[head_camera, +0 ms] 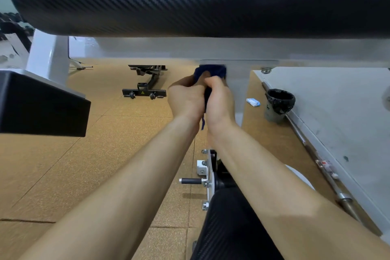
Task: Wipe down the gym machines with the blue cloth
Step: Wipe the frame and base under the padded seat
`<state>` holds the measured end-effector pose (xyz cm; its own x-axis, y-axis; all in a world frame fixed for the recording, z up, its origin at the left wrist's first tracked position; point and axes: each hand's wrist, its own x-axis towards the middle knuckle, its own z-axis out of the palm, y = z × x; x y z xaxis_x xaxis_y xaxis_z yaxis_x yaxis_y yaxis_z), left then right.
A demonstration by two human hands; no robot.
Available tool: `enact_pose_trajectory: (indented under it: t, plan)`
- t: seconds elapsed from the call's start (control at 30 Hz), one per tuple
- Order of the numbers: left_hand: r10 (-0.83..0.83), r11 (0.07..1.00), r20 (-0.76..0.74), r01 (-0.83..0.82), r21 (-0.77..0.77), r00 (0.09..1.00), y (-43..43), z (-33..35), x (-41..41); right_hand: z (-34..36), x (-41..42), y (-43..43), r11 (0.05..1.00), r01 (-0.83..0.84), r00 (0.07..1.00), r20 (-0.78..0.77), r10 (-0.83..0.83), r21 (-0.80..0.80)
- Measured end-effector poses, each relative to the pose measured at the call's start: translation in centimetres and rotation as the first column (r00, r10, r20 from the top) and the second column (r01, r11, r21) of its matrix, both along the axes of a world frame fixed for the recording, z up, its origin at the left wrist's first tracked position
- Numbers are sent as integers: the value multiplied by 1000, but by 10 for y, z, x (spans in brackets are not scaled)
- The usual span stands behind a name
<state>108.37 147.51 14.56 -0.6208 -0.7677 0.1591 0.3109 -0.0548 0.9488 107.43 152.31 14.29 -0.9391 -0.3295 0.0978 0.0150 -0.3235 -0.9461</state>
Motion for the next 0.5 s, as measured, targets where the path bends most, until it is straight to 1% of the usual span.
enact_pose_trajectory:
  t: [0.07,0.1,0.2,0.27,0.37,0.5]
  plan:
    - [26,998,5,-25,-55,1000,0,-4,-3,2,-7,-4,1000,-3,1000,25,3,2]
    - [23,998,-2,-23,-59,1000,0,-5,-3,1,-7,-5,1000,-1,1000,17,1,6]
    - [-19,1000,-24,19,-5,1000,-5,-7,-1,-5,-2,-1,999,-24,999,-28,23,-28]
    - [-53,998,-53,54,13,997,-5,-8,4,-12,-2,5,996,-53,995,-92,46,-71]
    - [-78,997,-78,76,-20,994,-4,-11,6,-11,0,11,994,-77,984,-168,62,-81]
    - [-23,999,-25,24,47,999,-6,-2,-1,-7,-5,4,997,-66,990,-130,60,-40]
